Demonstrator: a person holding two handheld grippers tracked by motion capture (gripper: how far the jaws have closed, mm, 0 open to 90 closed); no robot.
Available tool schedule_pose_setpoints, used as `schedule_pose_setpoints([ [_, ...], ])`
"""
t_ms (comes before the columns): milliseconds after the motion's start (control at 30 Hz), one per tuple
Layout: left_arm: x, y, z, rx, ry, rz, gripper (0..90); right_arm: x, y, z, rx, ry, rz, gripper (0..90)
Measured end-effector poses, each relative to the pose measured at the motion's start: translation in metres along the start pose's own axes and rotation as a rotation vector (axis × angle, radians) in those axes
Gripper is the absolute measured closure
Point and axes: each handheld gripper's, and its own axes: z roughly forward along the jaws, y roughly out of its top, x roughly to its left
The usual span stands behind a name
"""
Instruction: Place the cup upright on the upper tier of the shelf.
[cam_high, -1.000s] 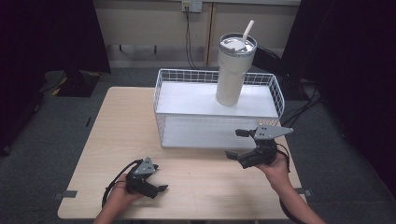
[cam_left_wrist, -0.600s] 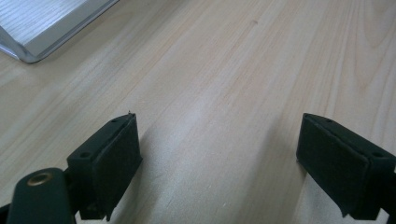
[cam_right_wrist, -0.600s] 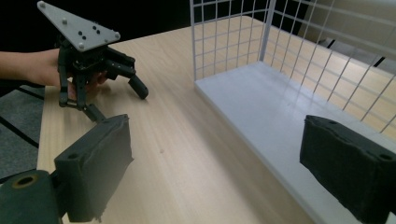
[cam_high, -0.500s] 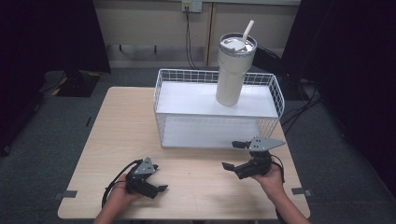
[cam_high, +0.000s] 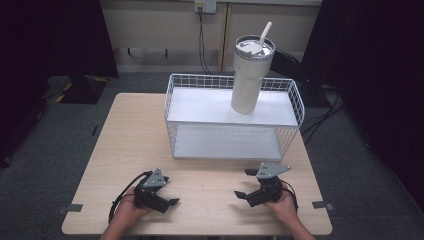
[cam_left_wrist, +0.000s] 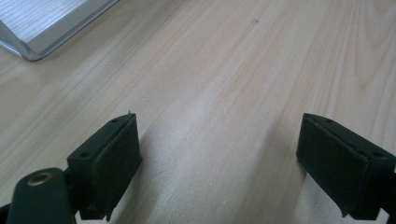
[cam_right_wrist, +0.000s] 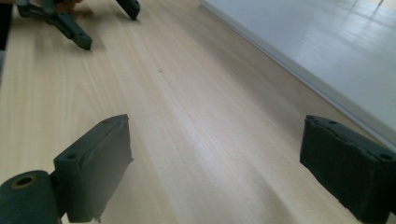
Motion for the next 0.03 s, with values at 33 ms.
schedule_pose_setpoints([
  [33, 0.0, 0.0, 0.0, 0.0, 0.0, 0.0, 12.9, 0.0008, 0.0016, -0.0012, 0.007, -0.005, -0.005, 9.3],
])
